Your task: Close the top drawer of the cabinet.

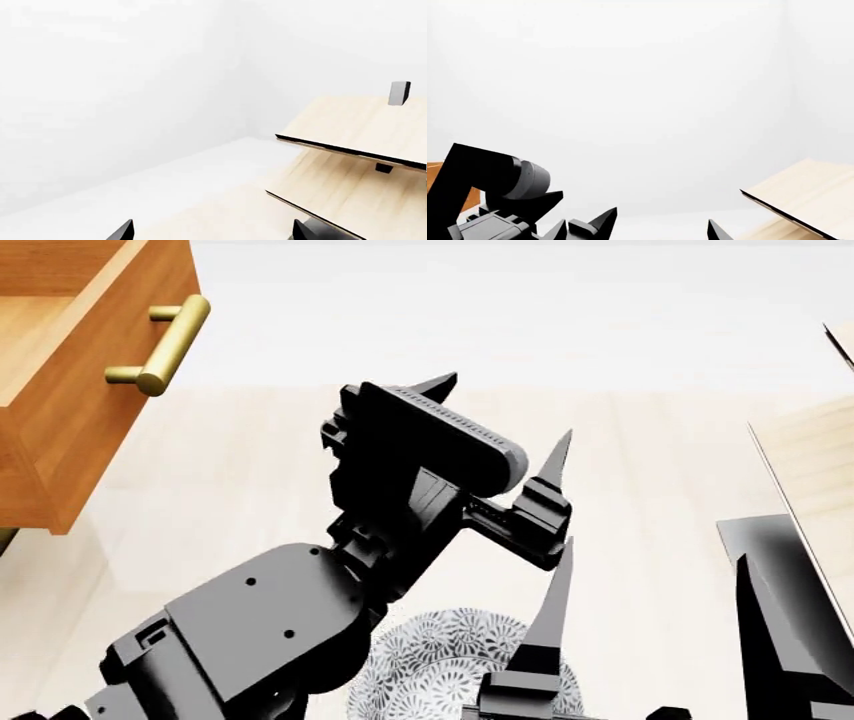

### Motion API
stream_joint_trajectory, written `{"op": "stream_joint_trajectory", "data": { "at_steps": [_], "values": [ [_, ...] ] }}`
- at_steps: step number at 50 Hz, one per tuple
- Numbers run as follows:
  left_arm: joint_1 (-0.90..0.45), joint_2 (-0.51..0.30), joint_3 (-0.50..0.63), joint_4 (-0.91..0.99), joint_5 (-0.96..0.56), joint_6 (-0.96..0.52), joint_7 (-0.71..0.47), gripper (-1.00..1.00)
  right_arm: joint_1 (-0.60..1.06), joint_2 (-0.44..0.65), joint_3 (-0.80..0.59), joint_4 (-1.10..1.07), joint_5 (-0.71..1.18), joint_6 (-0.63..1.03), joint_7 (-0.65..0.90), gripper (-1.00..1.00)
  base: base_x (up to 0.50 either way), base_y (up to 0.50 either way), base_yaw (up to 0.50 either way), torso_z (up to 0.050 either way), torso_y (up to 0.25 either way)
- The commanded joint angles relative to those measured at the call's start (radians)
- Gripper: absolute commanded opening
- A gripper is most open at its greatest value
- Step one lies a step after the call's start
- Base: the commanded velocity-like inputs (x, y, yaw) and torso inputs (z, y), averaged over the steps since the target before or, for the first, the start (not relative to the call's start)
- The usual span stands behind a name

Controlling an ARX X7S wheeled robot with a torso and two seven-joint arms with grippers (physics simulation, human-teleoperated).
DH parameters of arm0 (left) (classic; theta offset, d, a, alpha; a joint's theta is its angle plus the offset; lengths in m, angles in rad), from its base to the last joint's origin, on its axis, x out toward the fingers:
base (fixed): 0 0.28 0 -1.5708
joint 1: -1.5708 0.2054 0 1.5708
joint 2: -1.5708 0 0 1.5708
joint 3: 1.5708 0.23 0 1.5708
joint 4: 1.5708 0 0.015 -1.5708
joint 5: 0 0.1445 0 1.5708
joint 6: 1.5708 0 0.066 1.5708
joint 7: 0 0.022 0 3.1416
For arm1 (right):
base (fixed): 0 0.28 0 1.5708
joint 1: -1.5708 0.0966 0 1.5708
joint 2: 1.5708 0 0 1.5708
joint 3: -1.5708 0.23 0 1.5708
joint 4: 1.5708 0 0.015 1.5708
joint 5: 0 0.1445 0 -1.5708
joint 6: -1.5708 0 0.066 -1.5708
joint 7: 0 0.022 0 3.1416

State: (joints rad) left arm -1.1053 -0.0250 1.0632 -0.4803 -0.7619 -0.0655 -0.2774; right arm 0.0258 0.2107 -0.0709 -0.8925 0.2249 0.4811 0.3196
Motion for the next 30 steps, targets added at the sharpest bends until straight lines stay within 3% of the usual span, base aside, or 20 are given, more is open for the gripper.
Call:
{"op": "stream_joint_trajectory", "data": {
  "at_steps": [1, 21, 30],
  "values": [
    [-0.317, 0.025, 0.434, -0.518, -0.384, 0.23, -0.018, 1.0, 0.005, 0.009, 0.025, -0.029, 0.029, 0.018, 0.013, 1.0, 0.0, 0.0, 0.0, 0.0, 0.0],
    [-0.297, 0.024, 0.446, -0.645, -0.476, 0.301, 0.027, 1.0, 0.007, 0.018, -0.005, -0.02, 0.026, 0.008, 0.025, 1.0, 0.0, 0.0, 0.0, 0.0, 0.0],
    [-0.292, -0.06, 0.43, -0.543, -0.494, 0.285, -0.034, 1.0, 0.012, 0.024, -0.016, -0.033, 0.026, 0.015, 0.033, 1.0, 0.0, 0.0, 0.0, 0.0, 0.0]
  ]
}}
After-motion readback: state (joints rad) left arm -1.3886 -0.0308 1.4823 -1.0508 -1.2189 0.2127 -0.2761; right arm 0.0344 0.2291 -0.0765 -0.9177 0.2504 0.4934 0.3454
